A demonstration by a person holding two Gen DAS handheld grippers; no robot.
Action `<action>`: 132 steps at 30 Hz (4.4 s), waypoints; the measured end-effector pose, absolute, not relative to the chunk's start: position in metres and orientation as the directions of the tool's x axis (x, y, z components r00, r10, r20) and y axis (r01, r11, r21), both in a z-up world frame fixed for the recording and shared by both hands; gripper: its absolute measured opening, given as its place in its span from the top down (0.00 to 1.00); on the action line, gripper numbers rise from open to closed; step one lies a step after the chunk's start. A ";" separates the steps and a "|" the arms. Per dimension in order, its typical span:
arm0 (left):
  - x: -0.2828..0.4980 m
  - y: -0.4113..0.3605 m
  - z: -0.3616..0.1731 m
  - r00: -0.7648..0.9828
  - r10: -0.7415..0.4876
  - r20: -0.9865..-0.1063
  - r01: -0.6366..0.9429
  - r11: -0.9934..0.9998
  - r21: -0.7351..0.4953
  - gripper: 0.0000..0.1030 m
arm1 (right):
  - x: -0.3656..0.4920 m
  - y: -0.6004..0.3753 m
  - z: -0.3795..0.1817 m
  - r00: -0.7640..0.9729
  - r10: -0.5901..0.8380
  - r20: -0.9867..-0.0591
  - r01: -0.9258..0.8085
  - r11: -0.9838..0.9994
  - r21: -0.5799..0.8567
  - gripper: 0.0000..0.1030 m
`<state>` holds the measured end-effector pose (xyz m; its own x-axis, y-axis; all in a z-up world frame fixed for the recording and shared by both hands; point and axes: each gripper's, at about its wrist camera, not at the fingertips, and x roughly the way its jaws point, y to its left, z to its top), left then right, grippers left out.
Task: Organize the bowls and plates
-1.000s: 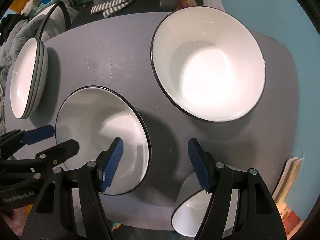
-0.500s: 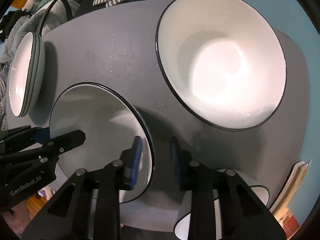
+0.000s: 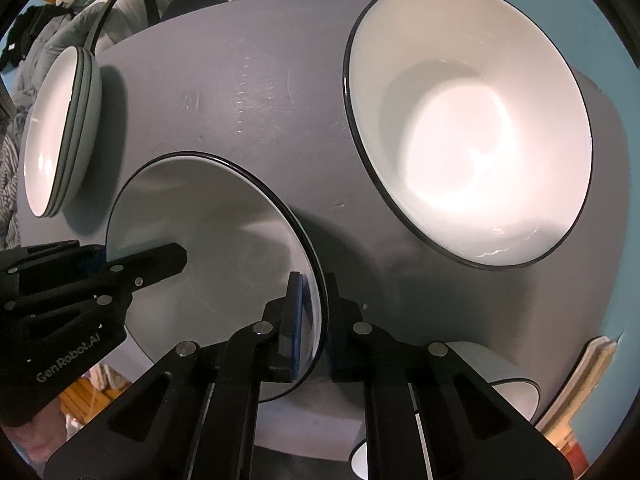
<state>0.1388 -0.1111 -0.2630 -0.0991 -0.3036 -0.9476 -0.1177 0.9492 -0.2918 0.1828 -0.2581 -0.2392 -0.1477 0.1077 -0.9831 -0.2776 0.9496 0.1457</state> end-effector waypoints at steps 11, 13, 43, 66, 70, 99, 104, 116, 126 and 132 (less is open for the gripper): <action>0.137 -0.095 -0.260 -0.111 -0.282 -0.953 -0.122 0.955 -0.269 0.94 | 0.183 -0.235 -0.238 -0.150 0.116 -0.982 -0.303 0.940 0.157 0.94; 0.137 -0.094 -0.259 -0.113 -0.278 -0.954 -0.121 0.957 -0.265 0.94 | 0.182 -0.234 -0.234 -0.148 0.117 -0.982 -0.305 0.939 0.158 0.94; 0.183 -0.179 -0.182 -0.035 -0.236 -0.971 0.104 0.966 -0.238 0.93 | 0.209 -0.294 -0.156 -0.096 0.160 -0.982 -0.188 0.966 0.176 0.94; 0.233 -0.224 -0.205 -0.060 -0.219 -0.974 0.139 0.964 -0.225 0.93 | 0.249 -0.339 -0.163 -0.129 0.155 -0.979 -0.109 0.979 0.170 0.94; 0.237 -0.227 -0.209 -0.068 -0.213 -0.975 0.138 0.966 -0.220 0.93 | 0.256 -0.344 -0.171 -0.147 0.162 -0.976 -0.098 0.979 0.177 0.94; 0.253 -0.237 -0.231 -0.127 -0.154 -0.980 0.154 0.973 -0.173 0.92 | 0.277 -0.351 -0.192 -0.199 0.117 -0.973 -0.080 0.988 0.135 0.89; 0.254 -0.239 -0.230 -0.127 -0.130 -0.983 0.184 0.971 -0.152 0.92 | 0.278 -0.353 -0.188 -0.190 0.125 -0.974 -0.082 0.986 0.143 0.89; 0.251 -0.246 -0.225 -0.085 0.032 -0.996 0.288 0.958 0.007 0.72 | 0.277 -0.353 -0.189 -0.181 0.148 -0.972 -0.071 0.984 0.163 0.89; 0.240 -0.223 -0.211 -0.072 -0.099 -0.992 0.165 0.980 -0.110 0.70 | 0.260 -0.360 -0.180 -0.147 0.164 -0.975 -0.044 0.984 0.172 0.88; 0.224 -0.215 -0.200 -0.040 -0.153 -0.987 0.127 0.979 -0.157 0.64 | 0.245 -0.364 -0.169 -0.105 0.139 -0.985 -0.043 0.989 0.144 0.74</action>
<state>0.2245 -0.2147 -0.2004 -0.0404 -0.1532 -0.9874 0.1275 0.9793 -0.1572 0.2449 -0.3636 -0.1687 -0.1051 0.1388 -0.9847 -0.0433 0.9886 0.1439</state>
